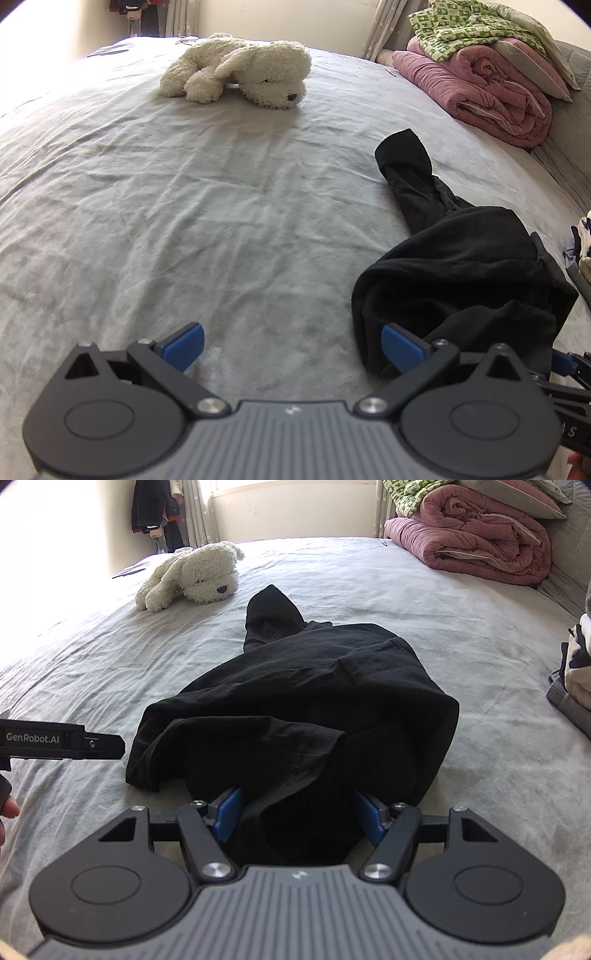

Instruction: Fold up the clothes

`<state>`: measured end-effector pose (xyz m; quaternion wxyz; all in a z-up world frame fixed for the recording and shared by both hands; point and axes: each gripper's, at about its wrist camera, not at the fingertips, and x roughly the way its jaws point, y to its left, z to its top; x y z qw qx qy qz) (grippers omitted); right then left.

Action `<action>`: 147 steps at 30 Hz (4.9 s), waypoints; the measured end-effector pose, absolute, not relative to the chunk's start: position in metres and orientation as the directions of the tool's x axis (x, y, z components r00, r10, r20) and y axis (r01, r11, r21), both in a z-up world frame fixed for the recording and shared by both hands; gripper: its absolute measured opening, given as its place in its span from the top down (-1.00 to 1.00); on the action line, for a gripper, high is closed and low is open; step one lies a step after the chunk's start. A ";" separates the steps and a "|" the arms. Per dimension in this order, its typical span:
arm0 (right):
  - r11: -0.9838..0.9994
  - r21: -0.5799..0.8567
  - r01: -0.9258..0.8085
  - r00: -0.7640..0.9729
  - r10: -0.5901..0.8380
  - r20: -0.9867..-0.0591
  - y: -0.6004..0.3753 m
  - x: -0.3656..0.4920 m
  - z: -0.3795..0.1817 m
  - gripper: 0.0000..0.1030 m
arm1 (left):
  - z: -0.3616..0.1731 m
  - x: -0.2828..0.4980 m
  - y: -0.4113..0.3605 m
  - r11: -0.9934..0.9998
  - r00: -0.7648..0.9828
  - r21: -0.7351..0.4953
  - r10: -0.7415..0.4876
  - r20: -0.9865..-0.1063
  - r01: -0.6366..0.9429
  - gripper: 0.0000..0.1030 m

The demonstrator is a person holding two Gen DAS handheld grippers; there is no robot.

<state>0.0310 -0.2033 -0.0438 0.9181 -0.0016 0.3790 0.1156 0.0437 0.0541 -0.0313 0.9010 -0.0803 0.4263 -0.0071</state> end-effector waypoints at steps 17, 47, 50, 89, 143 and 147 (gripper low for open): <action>0.932 0.216 -0.292 0.604 0.355 -0.714 -0.182 0.031 -0.046 0.78 | -0.029 0.042 0.058 0.984 0.641 -0.166 -0.089 -0.762 -0.061 -0.99; 0.626 0.428 -0.652 0.157 0.664 -0.731 -0.149 -0.037 -0.041 0.77 | -0.033 0.045 0.040 0.992 0.647 -0.126 -0.080 -0.758 -0.024 -0.98; 0.602 0.433 -0.671 0.127 0.668 -0.733 -0.153 -0.045 -0.042 0.77 | -0.034 0.047 0.039 0.991 0.661 -0.135 -0.084 -0.745 -0.026 -0.91; 0.531 0.840 -0.115 0.480 0.770 -0.421 -0.285 0.024 -0.019 -0.01 | -0.016 0.000 -0.021 0.824 0.560 -0.462 -0.563 -0.608 0.328 0.90; 0.819 0.534 0.209 0.687 0.265 -0.676 -0.429 -0.019 -0.049 0.79 | -0.036 0.027 -0.044 0.866 0.617 -0.463 -0.472 -0.629 0.190 0.93; 0.822 0.538 0.188 0.688 0.281 -0.669 -0.422 -0.019 -0.045 0.80 | -0.012 0.012 -0.022 0.899 0.686 -0.401 -0.404 -0.605 0.177 0.93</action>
